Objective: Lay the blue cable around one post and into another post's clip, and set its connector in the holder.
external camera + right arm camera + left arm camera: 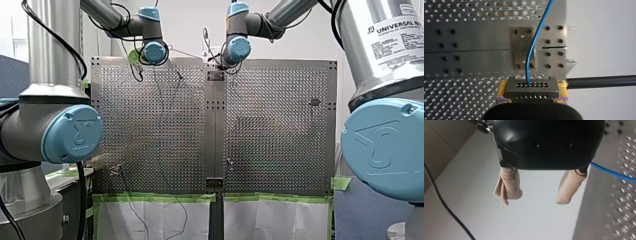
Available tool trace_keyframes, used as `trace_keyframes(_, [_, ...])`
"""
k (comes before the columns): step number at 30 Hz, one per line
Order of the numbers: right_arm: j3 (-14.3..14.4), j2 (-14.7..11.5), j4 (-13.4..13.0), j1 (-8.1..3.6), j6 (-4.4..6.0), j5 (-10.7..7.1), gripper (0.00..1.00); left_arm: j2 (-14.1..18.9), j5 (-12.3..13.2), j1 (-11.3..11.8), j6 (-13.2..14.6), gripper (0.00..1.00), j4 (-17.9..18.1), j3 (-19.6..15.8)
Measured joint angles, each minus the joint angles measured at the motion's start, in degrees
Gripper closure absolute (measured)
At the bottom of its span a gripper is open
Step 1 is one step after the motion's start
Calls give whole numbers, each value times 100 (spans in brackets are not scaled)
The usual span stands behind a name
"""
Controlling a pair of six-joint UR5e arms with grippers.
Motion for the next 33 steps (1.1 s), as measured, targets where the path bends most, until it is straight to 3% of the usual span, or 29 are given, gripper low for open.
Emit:
trace_keyframes(5, [-238,164,237,-103,18,-22,100,-252,252,236,10,0,-254,252])
trace_keyframes(8, [-383,192,381,-211,79,-48,100,-394,394,307,3,0,-394,394])
trace_keyframes(12, [-579,200,578,-396,204,-184,100,-592,593,350,13,0,-594,593])
trace_keyframes(19, [-908,210,907,-723,241,-491,100,-942,948,371,-12,0,-949,907])
trace_keyframes(27, [-1369,226,1366,-1109,203,-568,100,-1082,1150,406,-187,0,-1330,715])
trace_keyframes(33, [-1659,228,1664,-1167,183,-555,100,-1086,1176,407,-195,0,-1636,413])
